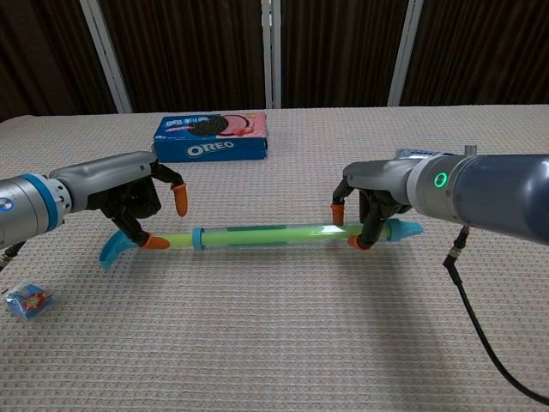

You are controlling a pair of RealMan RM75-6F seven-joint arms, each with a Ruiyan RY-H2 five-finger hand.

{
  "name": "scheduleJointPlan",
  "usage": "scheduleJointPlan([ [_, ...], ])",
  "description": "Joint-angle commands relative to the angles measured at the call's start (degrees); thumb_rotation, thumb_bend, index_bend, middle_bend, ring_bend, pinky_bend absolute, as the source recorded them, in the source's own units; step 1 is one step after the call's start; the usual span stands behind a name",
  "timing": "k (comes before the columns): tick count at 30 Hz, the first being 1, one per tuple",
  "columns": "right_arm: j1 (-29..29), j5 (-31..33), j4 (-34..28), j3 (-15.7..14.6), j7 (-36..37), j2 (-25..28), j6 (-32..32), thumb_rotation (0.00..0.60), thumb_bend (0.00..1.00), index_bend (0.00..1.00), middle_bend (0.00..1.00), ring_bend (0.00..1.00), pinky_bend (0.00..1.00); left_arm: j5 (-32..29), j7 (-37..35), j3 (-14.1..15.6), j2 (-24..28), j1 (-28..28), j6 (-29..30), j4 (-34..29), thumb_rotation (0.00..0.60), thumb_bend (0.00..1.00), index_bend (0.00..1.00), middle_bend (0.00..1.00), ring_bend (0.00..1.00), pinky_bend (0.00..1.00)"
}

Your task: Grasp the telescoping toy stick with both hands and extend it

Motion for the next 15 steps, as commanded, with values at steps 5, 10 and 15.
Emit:
scheduleJointPlan([
  [5,-0.05,-0.16,-0.37,0.01,0.07,0.08,0.05,0.6,0.41,0.6,1.0,1.0,1.0,-2.57,0.18,0.2,-0.04,-0.38,-0.91,0.6,0.6,0.26,0.46,0.93,0.88,1.0],
  [10,-0.01,-0.22,-0.52,0.03,0.18,0.03,-0.19,0.6,0.41,0.6,1.0,1.0,1.0,-4.41,-0.31,0.39,-0.54,-0.82,-2.3,1.71,0.6,0.3,0.46,0.93,0.88,1.0],
  [15,0.12,-0.1,-0.26,-0.1,0.1,-0.25,-0.42,0.6,0.41,0.6,1.0,1.0,1.0,-5.16,-0.91,0.72,-0.84,-1.22,-3.23,2.47,0.6,0.32,0.46,0.93,0.88,1.0],
])
